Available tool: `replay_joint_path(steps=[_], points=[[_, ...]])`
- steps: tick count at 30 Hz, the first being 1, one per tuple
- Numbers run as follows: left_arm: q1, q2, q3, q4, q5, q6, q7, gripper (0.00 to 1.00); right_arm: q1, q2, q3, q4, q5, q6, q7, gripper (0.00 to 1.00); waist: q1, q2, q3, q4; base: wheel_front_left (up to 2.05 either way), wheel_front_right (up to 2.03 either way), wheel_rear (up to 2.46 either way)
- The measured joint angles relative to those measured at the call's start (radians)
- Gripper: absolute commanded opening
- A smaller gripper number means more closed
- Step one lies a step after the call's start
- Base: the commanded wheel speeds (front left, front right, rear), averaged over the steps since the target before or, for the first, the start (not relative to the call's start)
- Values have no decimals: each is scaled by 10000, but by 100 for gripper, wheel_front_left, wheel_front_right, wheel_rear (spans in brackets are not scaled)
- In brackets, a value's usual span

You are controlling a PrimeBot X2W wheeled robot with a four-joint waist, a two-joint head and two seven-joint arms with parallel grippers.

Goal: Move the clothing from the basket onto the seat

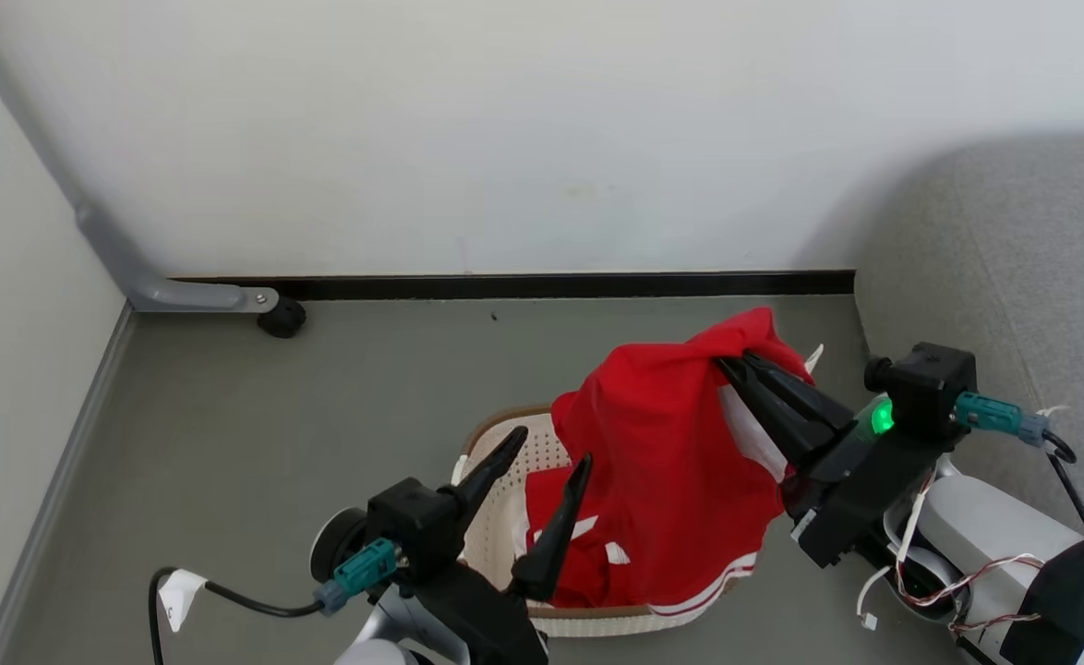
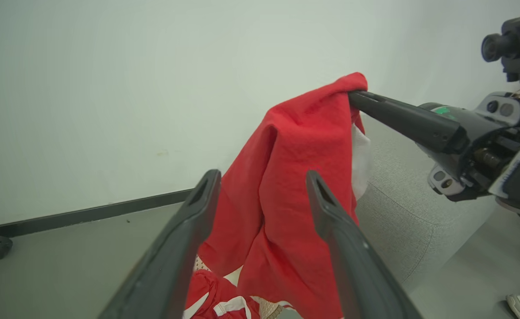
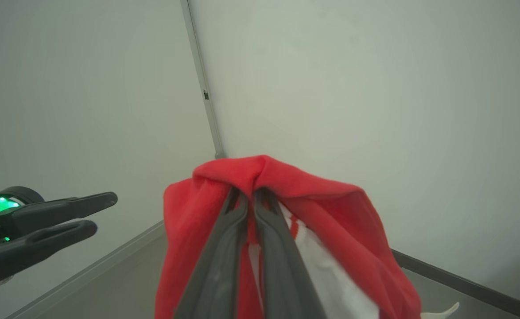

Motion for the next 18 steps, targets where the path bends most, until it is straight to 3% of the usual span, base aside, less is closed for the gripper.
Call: replay_joint_path(steps=[18], points=[[41, 134, -6, -96, 67, 2, -309, 100, 919, -270, -959, -405, -522, 0, 0, 0, 0, 0, 270, -1871, 0, 0, 0]])
